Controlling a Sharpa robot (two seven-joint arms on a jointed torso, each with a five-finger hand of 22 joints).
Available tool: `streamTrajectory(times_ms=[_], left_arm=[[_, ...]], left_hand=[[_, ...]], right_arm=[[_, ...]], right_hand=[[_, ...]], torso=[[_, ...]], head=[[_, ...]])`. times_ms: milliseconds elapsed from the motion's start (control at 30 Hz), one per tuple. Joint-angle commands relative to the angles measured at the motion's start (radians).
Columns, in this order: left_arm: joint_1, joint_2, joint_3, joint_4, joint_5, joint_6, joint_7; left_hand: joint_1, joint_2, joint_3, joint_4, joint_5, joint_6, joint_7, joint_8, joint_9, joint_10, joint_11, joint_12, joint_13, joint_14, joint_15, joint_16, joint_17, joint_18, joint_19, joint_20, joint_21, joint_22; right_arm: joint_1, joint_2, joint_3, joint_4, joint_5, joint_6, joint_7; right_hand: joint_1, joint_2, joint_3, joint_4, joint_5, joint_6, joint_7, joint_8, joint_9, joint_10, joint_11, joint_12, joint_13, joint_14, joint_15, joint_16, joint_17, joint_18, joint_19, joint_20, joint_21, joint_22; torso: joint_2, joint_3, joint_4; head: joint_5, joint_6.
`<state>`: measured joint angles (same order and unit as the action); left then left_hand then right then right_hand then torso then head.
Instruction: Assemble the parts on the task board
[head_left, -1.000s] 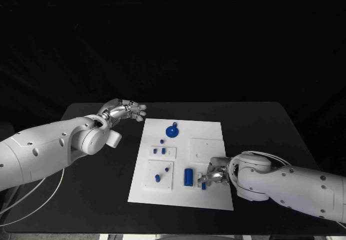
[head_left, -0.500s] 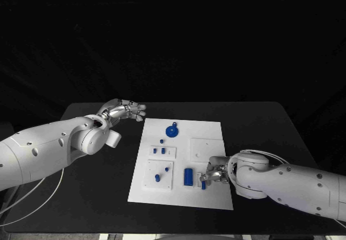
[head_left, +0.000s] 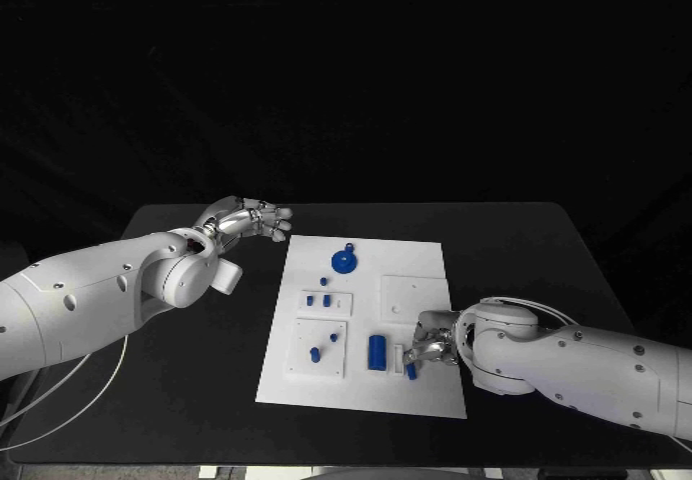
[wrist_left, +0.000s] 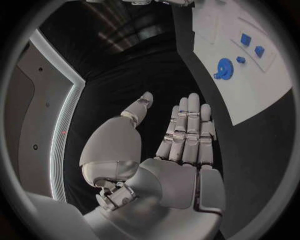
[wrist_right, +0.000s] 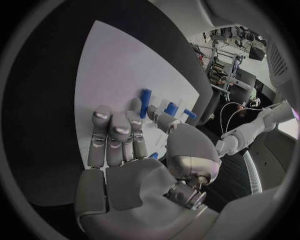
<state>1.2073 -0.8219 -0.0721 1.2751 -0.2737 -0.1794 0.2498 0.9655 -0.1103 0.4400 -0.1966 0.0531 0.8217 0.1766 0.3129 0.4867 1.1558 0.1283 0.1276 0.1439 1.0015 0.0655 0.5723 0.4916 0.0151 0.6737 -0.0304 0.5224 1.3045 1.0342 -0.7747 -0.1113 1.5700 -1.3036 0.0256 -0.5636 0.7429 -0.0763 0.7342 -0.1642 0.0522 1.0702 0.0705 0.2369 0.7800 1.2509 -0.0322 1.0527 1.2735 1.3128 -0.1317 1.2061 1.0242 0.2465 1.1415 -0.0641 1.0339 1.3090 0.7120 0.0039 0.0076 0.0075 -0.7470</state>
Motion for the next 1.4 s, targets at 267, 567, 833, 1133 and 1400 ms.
streamTrajectory(times_ms=[267, 567, 833, 1133, 1400], left_arm=[[0.001, 0.0, 0.0, 0.002, -0.003, 0.015, 0.002], [0.001, -0.001, 0.0, 0.001, -0.003, 0.016, 0.001], [0.001, 0.0, 0.0, 0.001, -0.004, 0.018, 0.0], [0.001, -0.002, 0.0, 0.003, -0.005, 0.019, -0.004], [0.001, -0.004, 0.0, 0.004, -0.005, 0.023, -0.008]], left_hand=[[0.0, 0.008, -0.003, -0.004, -0.003, 0.003, -0.005, 0.005, -0.001, 0.003, -0.004, -0.002, 0.001, 0.005, 0.002, -0.008, 0.002, -0.001, 0.006, -0.001, -0.007, 0.001], [0.001, 0.007, -0.004, -0.004, -0.003, 0.003, -0.005, 0.005, -0.001, 0.003, -0.004, -0.002, 0.001, 0.005, 0.002, -0.008, 0.002, -0.001, 0.006, -0.001, -0.007, 0.002], [0.0, 0.007, -0.004, -0.004, -0.003, 0.002, -0.005, 0.005, -0.001, 0.003, -0.004, -0.002, 0.001, 0.005, 0.002, -0.008, 0.003, -0.001, 0.006, -0.001, -0.008, 0.002], [0.0, 0.007, -0.004, -0.004, -0.003, 0.002, -0.005, 0.005, -0.001, 0.002, -0.004, -0.003, 0.001, 0.005, 0.002, -0.009, 0.003, -0.001, 0.006, -0.001, -0.008, 0.002], [0.0, 0.007, -0.005, -0.004, -0.003, 0.002, -0.005, 0.005, -0.001, 0.002, -0.004, -0.003, 0.001, 0.005, 0.002, -0.009, 0.004, -0.001, 0.006, -0.001, -0.008, 0.003]], right_arm=[[-0.012, -0.038, -0.011, -0.015, -0.138, 0.018, -0.039], [-0.012, -0.047, -0.011, 0.005, -0.331, 0.015, -0.043], [-0.012, -0.045, -0.013, 0.023, -0.41, 0.034, -0.052], [-0.012, -0.043, -0.037, 0.042, -0.424, 0.097, -0.06], [-0.018, -0.038, -0.059, 0.041, -0.447, 0.104, -0.065]], right_hand=[[0.002, -0.081, -0.009, -0.031, -0.003, -0.008, 0.011, -0.008, -0.143, -0.003, 0.002, -0.005, -0.001, 0.004, -0.002, 0.002, -0.003, 0.015, 0.003, 0.008, 0.002, 0.013], [0.03, -0.199, -0.026, -0.025, -0.003, -0.02, 0.016, -0.012, -0.145, -0.024, 0.007, -0.027, -0.012, 0.004, 0.001, -0.004, -0.007, 0.015, 0.006, 0.009, -0.003, 0.008], [0.025, -0.214, -0.075, -0.018, -0.003, -0.029, 0.02, -0.014, -0.145, -0.041, 0.011, -0.039, -0.017, 0.002, 0.005, -0.009, -0.009, 0.015, -0.003, 0.012, -0.011, 0.006], [0.053, -0.208, -0.102, -0.028, -0.003, -0.031, 0.019, -0.013, -0.144, -0.044, 0.01, -0.039, -0.016, 0.001, 0.006, -0.011, -0.009, 0.015, -0.006, 0.011, -0.014, 0.007], [0.184, -0.172, -0.065, -0.083, -0.003, -0.027, 0.019, -0.009, -0.142, -0.04, 0.01, -0.036, -0.017, 0.003, 0.006, -0.009, -0.007, 0.015, -0.004, 0.009, -0.013, 0.009]], torso=[[0.0, 0.0003, -0.0013], [0.0, 0.0017, -0.0007], [0.0, 0.0006, -0.0006], [0.0, -0.0011, 0.0008], [0.0, -0.0011, 0.0013]], head=[[-0.001, 0.008], [-0.003, 0.008], [-0.005, 0.009], [-0.008, 0.008], [-0.009, 0.006]])
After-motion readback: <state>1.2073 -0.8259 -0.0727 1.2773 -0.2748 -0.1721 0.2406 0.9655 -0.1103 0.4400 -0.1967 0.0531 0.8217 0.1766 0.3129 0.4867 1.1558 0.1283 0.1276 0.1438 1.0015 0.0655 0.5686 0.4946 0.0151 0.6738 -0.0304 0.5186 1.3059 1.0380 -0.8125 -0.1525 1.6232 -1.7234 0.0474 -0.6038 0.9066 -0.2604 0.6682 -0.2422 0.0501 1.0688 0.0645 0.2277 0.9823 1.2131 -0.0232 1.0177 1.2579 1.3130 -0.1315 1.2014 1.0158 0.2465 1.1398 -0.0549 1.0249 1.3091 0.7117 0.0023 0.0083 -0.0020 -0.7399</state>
